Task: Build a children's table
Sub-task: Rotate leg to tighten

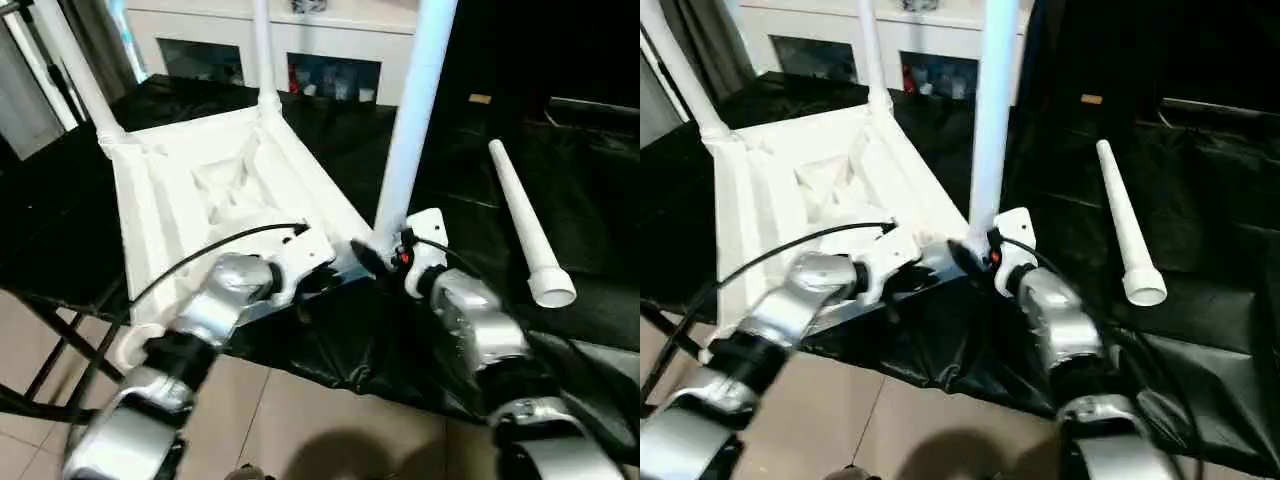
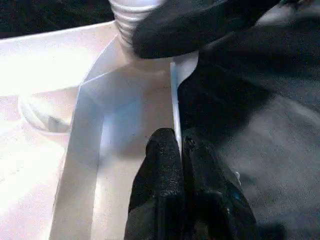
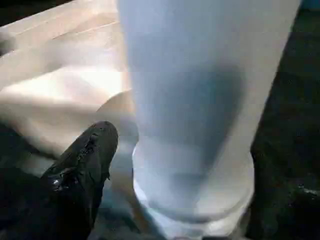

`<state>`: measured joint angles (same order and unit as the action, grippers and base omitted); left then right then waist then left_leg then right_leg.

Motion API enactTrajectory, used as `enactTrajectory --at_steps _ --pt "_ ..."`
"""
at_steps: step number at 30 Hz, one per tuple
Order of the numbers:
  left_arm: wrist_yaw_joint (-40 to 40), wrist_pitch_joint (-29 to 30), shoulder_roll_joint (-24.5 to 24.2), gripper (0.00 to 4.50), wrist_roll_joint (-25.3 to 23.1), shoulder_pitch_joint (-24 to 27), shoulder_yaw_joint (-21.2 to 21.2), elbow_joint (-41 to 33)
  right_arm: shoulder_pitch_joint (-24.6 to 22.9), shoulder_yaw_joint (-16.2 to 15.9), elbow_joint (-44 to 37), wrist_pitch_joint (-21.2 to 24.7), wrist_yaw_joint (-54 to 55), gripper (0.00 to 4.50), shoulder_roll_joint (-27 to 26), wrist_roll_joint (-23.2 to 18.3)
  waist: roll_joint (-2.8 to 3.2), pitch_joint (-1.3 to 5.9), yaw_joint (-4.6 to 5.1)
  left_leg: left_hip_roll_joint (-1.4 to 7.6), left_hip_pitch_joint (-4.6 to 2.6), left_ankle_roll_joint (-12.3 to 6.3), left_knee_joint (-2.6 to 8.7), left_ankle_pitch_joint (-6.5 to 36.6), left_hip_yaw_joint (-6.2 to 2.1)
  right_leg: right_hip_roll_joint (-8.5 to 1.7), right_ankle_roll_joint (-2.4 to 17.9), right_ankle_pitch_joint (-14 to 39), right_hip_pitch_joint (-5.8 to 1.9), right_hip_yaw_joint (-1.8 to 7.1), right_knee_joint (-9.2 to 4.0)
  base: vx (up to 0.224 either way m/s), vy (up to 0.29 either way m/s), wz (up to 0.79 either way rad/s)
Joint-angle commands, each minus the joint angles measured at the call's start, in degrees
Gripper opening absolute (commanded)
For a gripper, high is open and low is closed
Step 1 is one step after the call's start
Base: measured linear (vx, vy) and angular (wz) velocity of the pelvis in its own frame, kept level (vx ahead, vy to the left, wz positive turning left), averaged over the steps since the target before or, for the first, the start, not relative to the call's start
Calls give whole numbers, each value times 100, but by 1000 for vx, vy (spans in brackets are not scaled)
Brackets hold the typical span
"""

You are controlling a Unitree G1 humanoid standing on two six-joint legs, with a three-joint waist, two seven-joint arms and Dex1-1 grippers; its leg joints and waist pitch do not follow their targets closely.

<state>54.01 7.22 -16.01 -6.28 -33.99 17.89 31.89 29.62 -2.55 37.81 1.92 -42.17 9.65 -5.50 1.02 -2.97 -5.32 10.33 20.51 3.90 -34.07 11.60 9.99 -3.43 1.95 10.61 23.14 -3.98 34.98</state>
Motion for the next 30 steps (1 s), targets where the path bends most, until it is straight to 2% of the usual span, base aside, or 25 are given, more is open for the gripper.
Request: enactTrajectory --at_steps 1,4,5,7,11,12,14,15,18,19,23,24,25,28,30 --pt "259 -196 29 0 27 -2 211 -214 -8 -504 -219 -45 -773 399 -84 -87 -33 367 -34 308 -6 -482 396 746 -98 -545 1168 942 -326 310 -408 0 0 0" --pt "771 -220 -196 0 337 83 81 -353 -57 -652 -462 79 -1652 399 224 -278 -46 369 -49 317 -7 -519 386 677 -90 -543 1268 785 -341 308 -382 0 0 0" --pt "928 -186 -255 0 445 101 39 -397 -65 -697 -517 98 -1846 399 302 -293 -33 373 -68 323 4 -553 379 645 -83 -532 1310 707 -339 302 -359 0 0 0" --pt "1121 -170 -334 0 539 115 11 -440 -68 -741 -550 87 -2047 399 382 -284 -49 374 -87 331 0 -571 375 603 -81 -542 1335 639 -330 304 -349 0 0 0" --pt "1596 -177 -597 0 684 111 -43 -434 -49 -895 -640 140 -2755 362 642 -345 -42 371 -154 339 -30 -574 374 652 -71 -541 1349 729 -304 304 -358 0 0 0" --pt "1687 -202 -655 0 694 111 -37 -420 -40 -924 -643 132 -2886 362 687 -334 -44 368 -162 342 -27 -548 381 686 -72 -537 1329 796 -306 304 -359 0 0 0" --pt "1732 -221 -687 0 696 111 -33 -410 -36 -939 -645 128 -2959 326 711 -327 -44 362 -168 343 -23 -506 388 721 -80 -540 1302 862 -303 304 -365 0 0 0" --pt "1814 -243 -738 0 703 112 -23 -389 -29 -999 -659 152 -3105 326 775 -325 -61 370 -172 336 -24 -487 384 689 -80 -546 1289 855 -318 306 -362 0 0 0" --pt "1914 -318 -832 0 668 86 -9 -300 -32 -1137 -731 246 -3384 304 884 -291 -66 373 -189 339 -21 -519 375 584 -77 -536 1293 745 -311 307 -341 0 0 0" --pt "1924 -321 -830 0 663 74 -22 -279 -38 -1140 -743 251 -3411 292 887 -284 -84 373 -196 334 -19 -528 373 570 -73 -539 1287 743 -315 306 -344 0 0 0" --pt "1860 -346 -807 0 644 46 -49 -221 -85 -1178 -761 243 -3414 275 873 -279 -83 367 -231 334 -28 -470 378 616 -75 -547 1220 973 -304 308 -369 0 0 0" --pt "1741 -366 -773 0 610 37 -59 -174 -137 -1193 -774 252 -3384 273 853 -270 -63 370 -240 335 -30 -461 377 615 -78 -548 1218 968 -302 309 -367 0 0 0" --pt "1697 -371 -759 0 596 36 -60 -159 -153 -1193 -777 251 -3373 273 848 -266 -74 370 -244 335 -29 -454 377 623 -75 -543 1208 953 -302 309 -370 0 0 0" --pt "1025 -343 -543 0 352 -40 -55 31 -265 -1004 -728 342 -2561 272 602 -194 -84 363 -250 337 -26 -439 384 613 -79 -541 1200 933 -302 312 -367 0 0 0" --pt "751 -265 -433 0 255 -91 -46 116 -260 -877 -608 357 -2001 272 439 -112 -90 320 -233 320 -62 -281 428 901 -94 -562 1046 1559 -288 313 -457 0 0 0"
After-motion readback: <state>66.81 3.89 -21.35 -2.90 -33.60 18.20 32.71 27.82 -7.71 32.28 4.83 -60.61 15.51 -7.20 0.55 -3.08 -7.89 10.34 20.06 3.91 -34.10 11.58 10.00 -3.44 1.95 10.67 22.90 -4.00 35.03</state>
